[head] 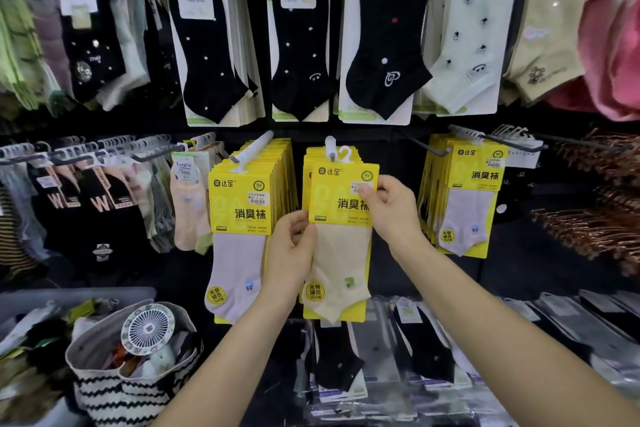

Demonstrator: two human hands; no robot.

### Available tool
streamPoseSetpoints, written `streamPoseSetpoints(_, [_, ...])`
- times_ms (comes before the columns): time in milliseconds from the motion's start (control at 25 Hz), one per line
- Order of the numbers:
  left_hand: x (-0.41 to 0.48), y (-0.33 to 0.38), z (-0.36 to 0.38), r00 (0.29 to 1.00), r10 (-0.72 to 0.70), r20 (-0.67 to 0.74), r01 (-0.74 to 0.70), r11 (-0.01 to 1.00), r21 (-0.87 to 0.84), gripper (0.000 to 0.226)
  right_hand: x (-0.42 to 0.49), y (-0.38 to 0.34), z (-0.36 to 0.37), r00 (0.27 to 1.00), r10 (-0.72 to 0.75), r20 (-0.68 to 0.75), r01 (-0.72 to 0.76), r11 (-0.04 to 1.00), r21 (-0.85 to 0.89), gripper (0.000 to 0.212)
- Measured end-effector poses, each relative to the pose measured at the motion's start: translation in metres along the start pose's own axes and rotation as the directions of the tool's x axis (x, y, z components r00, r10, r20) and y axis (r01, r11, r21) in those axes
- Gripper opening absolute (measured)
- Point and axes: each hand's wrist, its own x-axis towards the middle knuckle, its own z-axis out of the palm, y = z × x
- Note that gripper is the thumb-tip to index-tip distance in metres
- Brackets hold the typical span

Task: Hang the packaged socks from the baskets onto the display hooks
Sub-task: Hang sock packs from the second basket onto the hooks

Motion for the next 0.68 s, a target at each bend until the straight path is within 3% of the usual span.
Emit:
streamPoseSetpoints(120, [0.005,0.003,0.0,0.999,0.051,-0.018,-0.05,0.998,0.042,0.036,0.007,0.0,0.009,0.999,0.029,0.043,-0.025,0.996,-0.081,0.009])
streamPoseSetpoints(280, [0.026,0.013,0.008,0.999,0.041,0.019,-0.042,0.996,0.073,0.052,0.008,0.006,0.017,0.999,0.053,0.006,-0.051,0.982,-0.183,0.016])
streamPoseSetpoints(440, [0.041,0.011,0.017,0.996,0.039,0.078,-0.041,0.999,0.029,0.039,0.003,0.018,0.013,0.996,0.018,-0.091,-0.044,0.954,-0.297,0.043])
streamPoseSetpoints(520, [0.043,0.004,0.021,0.994,0.024,0.109,-0.022,1.0,-0.023,0.042,0.003,0.023,0.015,0.997,0.07,0.012,-0.064,0.96,-0.271,0.056])
streamPoseSetpoints(680, [0.041,-0.007,0.027,0.989,-0.001,0.146,0.013,0.996,-0.084,0.051,-0.003,0.029,0.027,0.979,0.051,0.196,-0.021,0.988,-0.154,0.044])
